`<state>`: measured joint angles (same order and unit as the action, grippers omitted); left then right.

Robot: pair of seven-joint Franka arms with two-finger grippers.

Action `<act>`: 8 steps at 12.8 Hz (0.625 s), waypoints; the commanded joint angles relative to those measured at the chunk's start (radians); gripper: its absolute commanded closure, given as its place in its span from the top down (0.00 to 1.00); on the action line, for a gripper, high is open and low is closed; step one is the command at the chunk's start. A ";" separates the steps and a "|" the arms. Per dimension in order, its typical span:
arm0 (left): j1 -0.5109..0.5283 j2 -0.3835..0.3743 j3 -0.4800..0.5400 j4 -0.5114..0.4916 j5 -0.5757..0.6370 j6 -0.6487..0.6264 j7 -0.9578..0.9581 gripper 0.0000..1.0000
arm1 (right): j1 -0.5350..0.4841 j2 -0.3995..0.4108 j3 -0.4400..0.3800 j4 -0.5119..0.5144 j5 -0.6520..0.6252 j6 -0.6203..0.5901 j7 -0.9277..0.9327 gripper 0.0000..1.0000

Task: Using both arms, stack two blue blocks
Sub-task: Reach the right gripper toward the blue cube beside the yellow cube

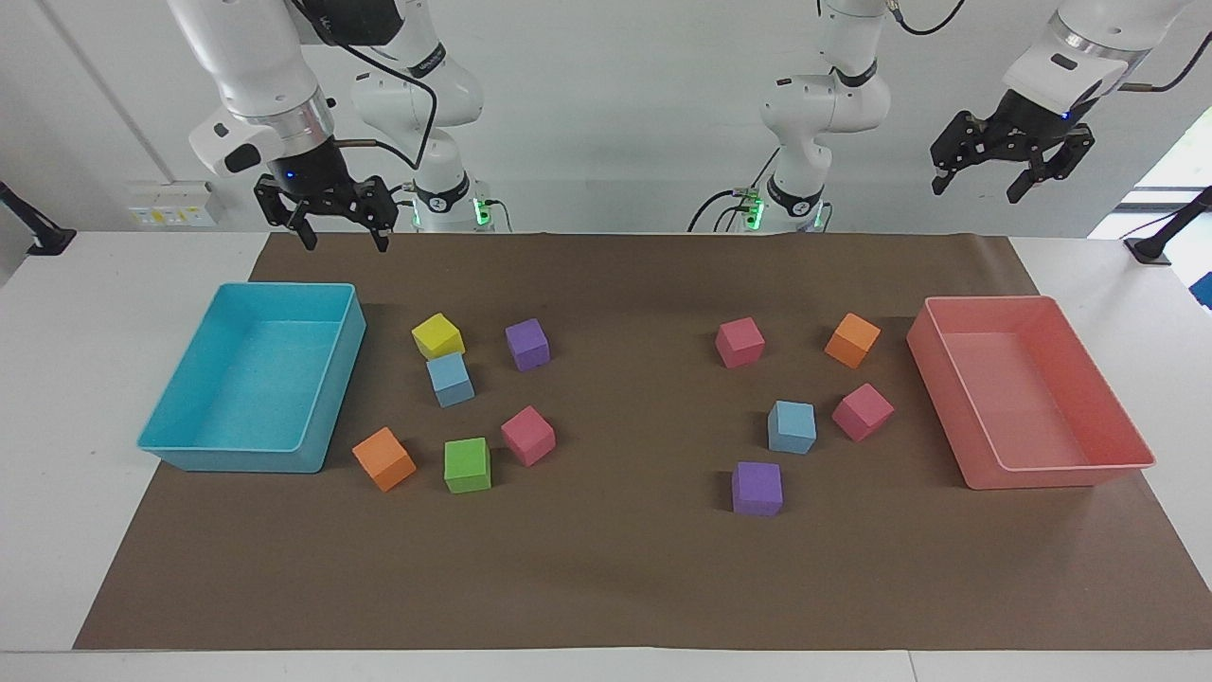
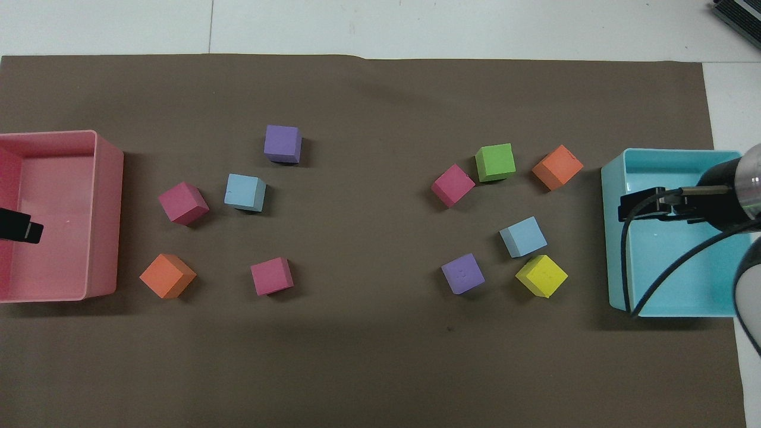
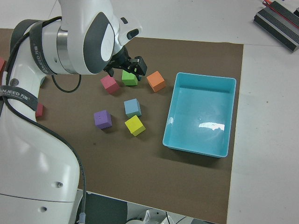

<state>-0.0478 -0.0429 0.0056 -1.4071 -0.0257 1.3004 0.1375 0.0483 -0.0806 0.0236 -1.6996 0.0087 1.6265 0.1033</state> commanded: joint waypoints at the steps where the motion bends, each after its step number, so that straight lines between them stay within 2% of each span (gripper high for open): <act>1: -0.001 -0.003 -0.001 0.008 0.003 0.007 -0.002 1.00 | -0.005 0.005 0.029 -0.054 0.016 0.062 -0.098 1.00; 8: -0.001 -0.003 -0.001 0.008 0.003 0.007 -0.002 1.00 | -0.005 0.097 0.073 -0.078 0.014 0.162 -0.307 1.00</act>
<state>-0.0478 -0.0429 0.0055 -1.4071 -0.0257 1.3008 0.1375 0.0499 0.0030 0.0822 -1.7604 0.0105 1.7537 -0.1405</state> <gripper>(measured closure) 0.000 0.000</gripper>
